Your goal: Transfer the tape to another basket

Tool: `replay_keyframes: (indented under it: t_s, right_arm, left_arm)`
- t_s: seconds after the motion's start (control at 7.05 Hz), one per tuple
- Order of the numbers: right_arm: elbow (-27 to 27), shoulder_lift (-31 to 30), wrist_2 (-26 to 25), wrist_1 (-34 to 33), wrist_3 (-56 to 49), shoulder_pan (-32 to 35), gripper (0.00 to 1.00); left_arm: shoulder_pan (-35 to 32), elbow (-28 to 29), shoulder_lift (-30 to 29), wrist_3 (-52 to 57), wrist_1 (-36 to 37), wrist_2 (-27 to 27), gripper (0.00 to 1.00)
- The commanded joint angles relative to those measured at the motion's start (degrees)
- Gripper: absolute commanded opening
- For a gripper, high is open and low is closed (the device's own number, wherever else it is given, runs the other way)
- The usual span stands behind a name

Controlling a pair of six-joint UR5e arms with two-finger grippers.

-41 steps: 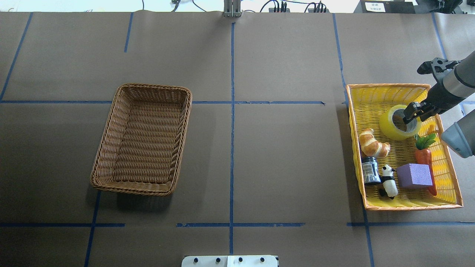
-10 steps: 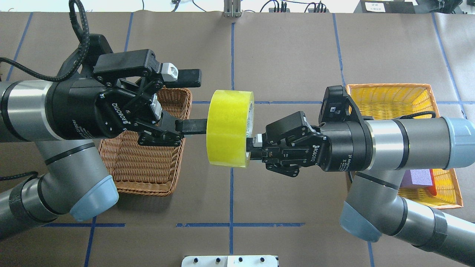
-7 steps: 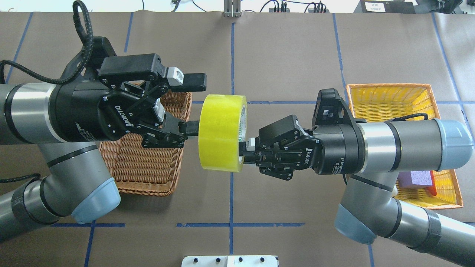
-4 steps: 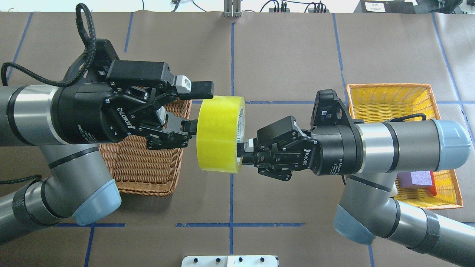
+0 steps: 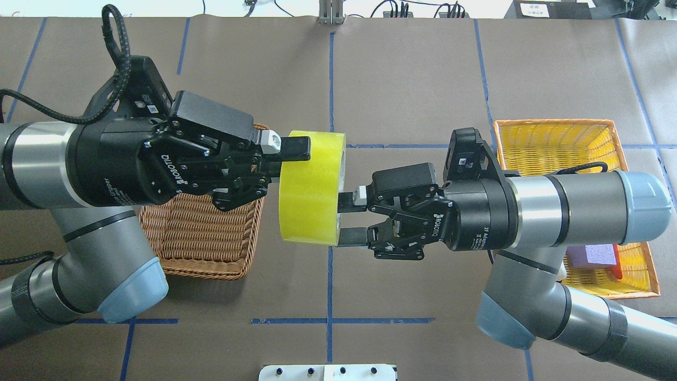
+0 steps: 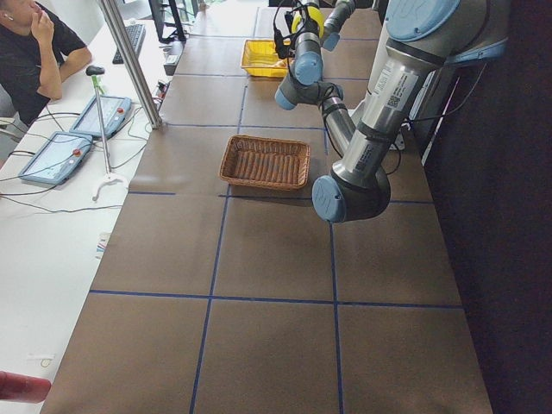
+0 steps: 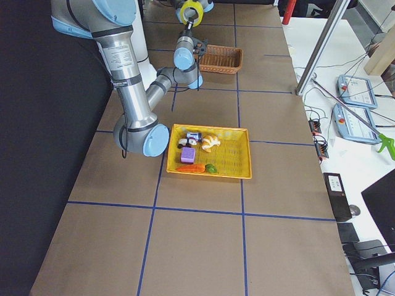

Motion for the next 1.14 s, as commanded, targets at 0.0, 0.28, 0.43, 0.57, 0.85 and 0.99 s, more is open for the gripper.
replay_keyframes:
  t_s: [0.0, 0.28, 0.43, 0.57, 0.85, 0.99]
  right_arm:
    - [0.5, -0.4, 0.5, 0.5, 0.0, 0.7, 1.00]
    - [0.4, -6.0, 0.5, 8.8, 0.2, 1.9, 1.00]
    - [0.4, -7.5, 0.6, 9.2, 0.3, 2.6, 1.00]
    - [0.4, -9.0, 0.5, 9.8, 0.7, 3.7, 1.00]
    - [-2.7, -10.9, 0.6, 9.0, -0.4, 8.8, 1.00]
    - [-6.3, -10.8, 2.9, 7.6, -2.5, 13.2, 1.00]
  left_arm:
    - [-0.3, -0.6, 0.6, 0.2, 0.0, 0.0, 0.00]
    - [-0.7, -0.8, 2.2, 2.1, -0.2, 0.0, 0.00]
    - [-2.0, -0.8, 2.9, 3.7, -0.1, 0.0, 0.00]
    - [-3.7, -0.7, 4.7, 4.2, -0.1, -0.1, 0.00]
    - [-5.2, 1.1, 8.2, 5.1, 2.0, -0.5, 0.00]
    - [-5.7, 2.3, 9.0, 11.1, 7.1, -2.7, 0.00]
